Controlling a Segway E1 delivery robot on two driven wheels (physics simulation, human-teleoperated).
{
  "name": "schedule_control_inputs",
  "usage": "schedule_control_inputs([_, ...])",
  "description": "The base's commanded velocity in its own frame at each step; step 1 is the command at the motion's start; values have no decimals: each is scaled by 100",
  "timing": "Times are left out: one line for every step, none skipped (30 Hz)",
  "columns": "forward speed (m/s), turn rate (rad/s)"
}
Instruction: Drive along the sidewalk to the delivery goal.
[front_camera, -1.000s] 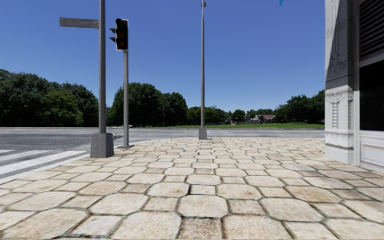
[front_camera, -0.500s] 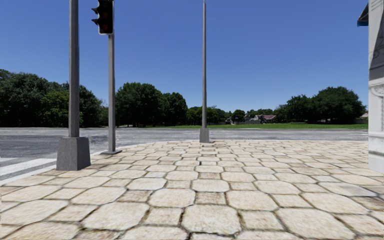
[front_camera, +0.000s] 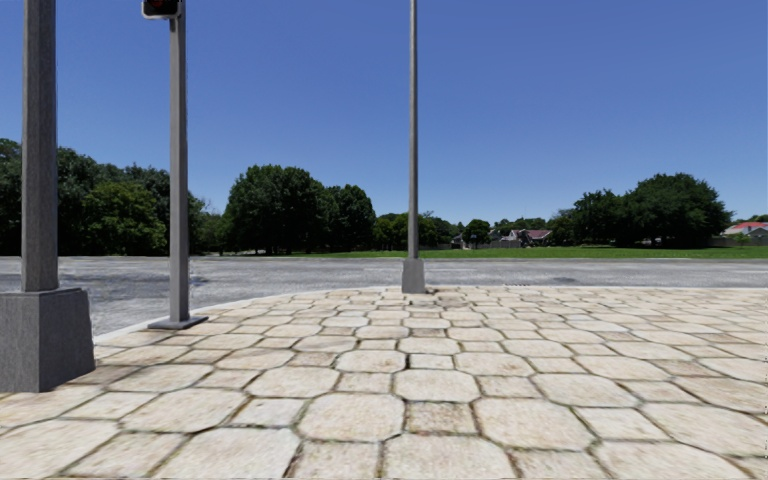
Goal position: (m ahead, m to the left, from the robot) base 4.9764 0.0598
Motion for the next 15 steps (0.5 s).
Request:
schedule_control_inputs([200,1])
schedule_control_inputs([200,8])
schedule_control_inputs([200,10])
schedule_control_inputs([200,10])
schedule_control_inputs([200,11])
schedule_control_inputs([200,11])
schedule_control_inputs([200,11])
schedule_control_inputs([200,12])
schedule_control_inputs([200,12])
schedule_control_inputs([200,13])
schedule_control_inputs([200,23])
schedule_control_inputs([200,23])
schedule_control_inputs([200,23])
schedule_control_inputs([200,23])
schedule_control_inputs([200,23])
